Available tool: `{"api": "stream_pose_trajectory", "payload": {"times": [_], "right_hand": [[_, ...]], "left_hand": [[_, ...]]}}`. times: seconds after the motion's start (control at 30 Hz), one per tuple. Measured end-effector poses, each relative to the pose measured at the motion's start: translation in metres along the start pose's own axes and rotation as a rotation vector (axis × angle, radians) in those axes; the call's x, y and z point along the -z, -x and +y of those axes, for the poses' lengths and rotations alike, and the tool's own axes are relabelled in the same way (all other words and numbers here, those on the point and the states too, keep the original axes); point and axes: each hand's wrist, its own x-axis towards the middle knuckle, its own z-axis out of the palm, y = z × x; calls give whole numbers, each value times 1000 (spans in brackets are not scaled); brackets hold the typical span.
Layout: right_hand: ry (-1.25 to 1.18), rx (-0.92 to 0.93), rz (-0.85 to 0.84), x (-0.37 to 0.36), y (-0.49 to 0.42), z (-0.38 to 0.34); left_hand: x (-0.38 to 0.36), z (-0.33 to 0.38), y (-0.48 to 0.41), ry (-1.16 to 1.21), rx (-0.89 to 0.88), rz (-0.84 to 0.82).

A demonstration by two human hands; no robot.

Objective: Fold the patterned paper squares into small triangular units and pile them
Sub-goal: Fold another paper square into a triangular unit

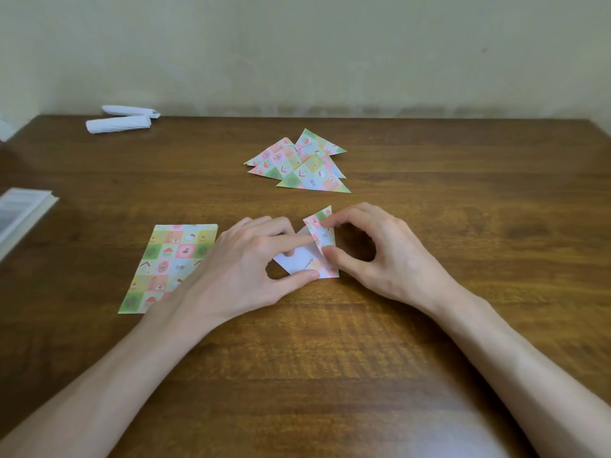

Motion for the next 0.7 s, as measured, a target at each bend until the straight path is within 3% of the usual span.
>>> {"api": "stream_pose_trajectory", "payload": {"times": [0.3, 0.47, 0.57, 0.7], "right_hand": [[-28, 35, 65, 6, 3, -10], [141, 139, 114, 8, 3, -6], [376, 218, 85, 7, 1, 6], [311, 161, -15, 10, 2, 10]], "left_hand": [[-7, 1, 1, 6, 23, 21], [-6, 1, 0, 3, -2, 28], [-4, -2, 0, 12, -16, 0], [2, -8, 1, 15, -62, -38]]}}
